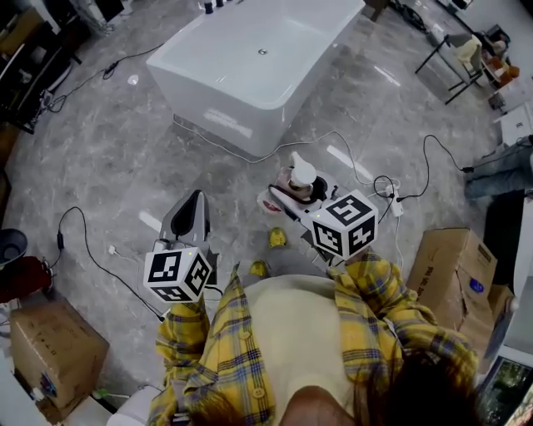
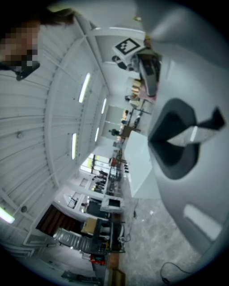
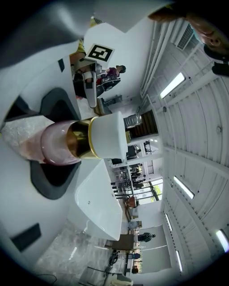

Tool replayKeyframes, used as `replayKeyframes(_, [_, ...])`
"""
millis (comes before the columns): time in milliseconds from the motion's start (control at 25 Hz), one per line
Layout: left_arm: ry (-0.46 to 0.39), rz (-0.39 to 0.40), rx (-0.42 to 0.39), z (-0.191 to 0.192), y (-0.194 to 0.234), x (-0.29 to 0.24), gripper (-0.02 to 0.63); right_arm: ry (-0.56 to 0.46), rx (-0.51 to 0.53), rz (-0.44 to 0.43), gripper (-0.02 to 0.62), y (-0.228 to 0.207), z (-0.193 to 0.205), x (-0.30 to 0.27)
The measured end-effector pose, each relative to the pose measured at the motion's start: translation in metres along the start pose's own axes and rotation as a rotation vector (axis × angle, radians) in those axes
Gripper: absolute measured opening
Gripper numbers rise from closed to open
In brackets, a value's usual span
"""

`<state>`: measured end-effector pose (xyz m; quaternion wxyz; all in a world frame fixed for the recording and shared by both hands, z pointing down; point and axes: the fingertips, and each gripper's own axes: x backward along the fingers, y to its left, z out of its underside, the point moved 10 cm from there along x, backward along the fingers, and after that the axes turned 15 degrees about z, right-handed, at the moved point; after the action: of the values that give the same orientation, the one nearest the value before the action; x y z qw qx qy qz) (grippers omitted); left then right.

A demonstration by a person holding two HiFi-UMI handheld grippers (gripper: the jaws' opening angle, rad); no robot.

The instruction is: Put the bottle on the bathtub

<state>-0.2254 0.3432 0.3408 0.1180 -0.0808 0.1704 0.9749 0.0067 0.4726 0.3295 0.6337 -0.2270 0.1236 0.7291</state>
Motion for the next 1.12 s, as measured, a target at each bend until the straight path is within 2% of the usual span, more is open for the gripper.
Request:
replayKeyframes(360, [0.0,-0.051,-0.004,-0.017,0.011,-0.064,0.008,0.0,0.067,-0.083,0.236,-0.052,-0.029,-0.036])
replayKeyframes(640, [-0.001,-0.099,0.009,-0.022,0.017,-0.093,0.008,-0.004,0.094,-0.129,0.236,-0.079,-0.047,-0.066])
replayKeyframes(880, [-0.002,-0.139,0.01,-0.031,0.027,-0.101,0.008,0.004,0.106,-0.166,0.236,-0.086,-0.059,-0.088])
replayKeyframes(1120, [-0.002,-0.154,0.013,-0.039,0.056,-0.112,0.008,0.012,0.125,-0.196,0.236,-0.079,-0.076,-0.124])
